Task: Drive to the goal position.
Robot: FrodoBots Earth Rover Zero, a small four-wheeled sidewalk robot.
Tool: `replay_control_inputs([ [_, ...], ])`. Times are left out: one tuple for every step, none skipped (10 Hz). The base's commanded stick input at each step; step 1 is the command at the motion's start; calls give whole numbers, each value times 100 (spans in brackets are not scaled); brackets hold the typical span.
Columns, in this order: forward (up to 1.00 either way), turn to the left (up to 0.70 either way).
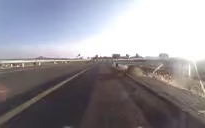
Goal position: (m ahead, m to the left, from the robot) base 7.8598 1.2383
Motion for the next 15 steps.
replay_control_inputs([
  [50, 0],
  [50, 0],
  [50, 0],
  [50, 0],
  [50, 0],
  [50, 0],
  [50, 0],
  [50, 0],
  [50, 0],
  [50, 0],
  [50, 3],
  [50, 31],
  [50, 20],
  [50, 0],
  [50, 0],
])
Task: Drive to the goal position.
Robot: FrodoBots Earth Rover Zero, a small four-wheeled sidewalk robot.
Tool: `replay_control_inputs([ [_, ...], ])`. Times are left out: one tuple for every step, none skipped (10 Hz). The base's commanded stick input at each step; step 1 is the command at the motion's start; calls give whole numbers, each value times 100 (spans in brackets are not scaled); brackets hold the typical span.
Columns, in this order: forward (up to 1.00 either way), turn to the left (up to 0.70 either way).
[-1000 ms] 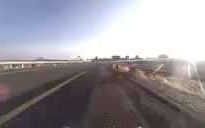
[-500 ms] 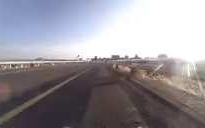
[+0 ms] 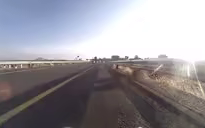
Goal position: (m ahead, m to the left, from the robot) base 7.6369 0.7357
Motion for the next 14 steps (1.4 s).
replay_control_inputs([
  [50, 0],
  [50, 0],
  [50, 0],
  [50, 0],
  [50, 0],
  [50, 0],
  [50, 0],
  [50, 0],
  [50, 0],
  [50, 0],
  [50, 0],
  [50, 0],
  [50, 0],
  [50, 0],
])
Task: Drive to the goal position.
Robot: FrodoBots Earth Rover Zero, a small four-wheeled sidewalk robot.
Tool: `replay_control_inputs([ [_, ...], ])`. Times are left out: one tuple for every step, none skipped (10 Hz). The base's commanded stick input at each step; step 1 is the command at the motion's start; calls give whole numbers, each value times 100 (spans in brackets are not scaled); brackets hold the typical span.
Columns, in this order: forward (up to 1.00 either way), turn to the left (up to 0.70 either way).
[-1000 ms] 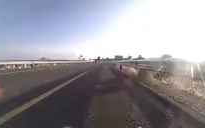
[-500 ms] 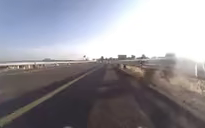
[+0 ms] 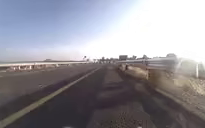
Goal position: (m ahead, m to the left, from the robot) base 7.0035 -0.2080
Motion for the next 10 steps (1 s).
replay_control_inputs([
  [50, 0],
  [50, 0],
  [50, 0],
  [50, 0],
  [50, 0],
  [50, 0],
  [50, 0],
  [50, 0],
  [50, 0],
  [50, 0],
])
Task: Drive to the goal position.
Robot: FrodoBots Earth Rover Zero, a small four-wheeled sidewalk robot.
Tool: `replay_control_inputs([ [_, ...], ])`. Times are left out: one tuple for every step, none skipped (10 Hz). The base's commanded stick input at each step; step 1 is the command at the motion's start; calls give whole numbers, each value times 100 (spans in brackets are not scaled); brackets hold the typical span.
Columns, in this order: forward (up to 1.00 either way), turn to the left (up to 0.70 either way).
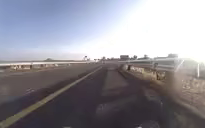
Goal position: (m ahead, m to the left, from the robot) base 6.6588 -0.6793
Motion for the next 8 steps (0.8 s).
replay_control_inputs([
  [50, 0],
  [50, 0],
  [50, 0],
  [50, 0],
  [50, 0],
  [50, 0],
  [50, 0],
  [50, 0],
])
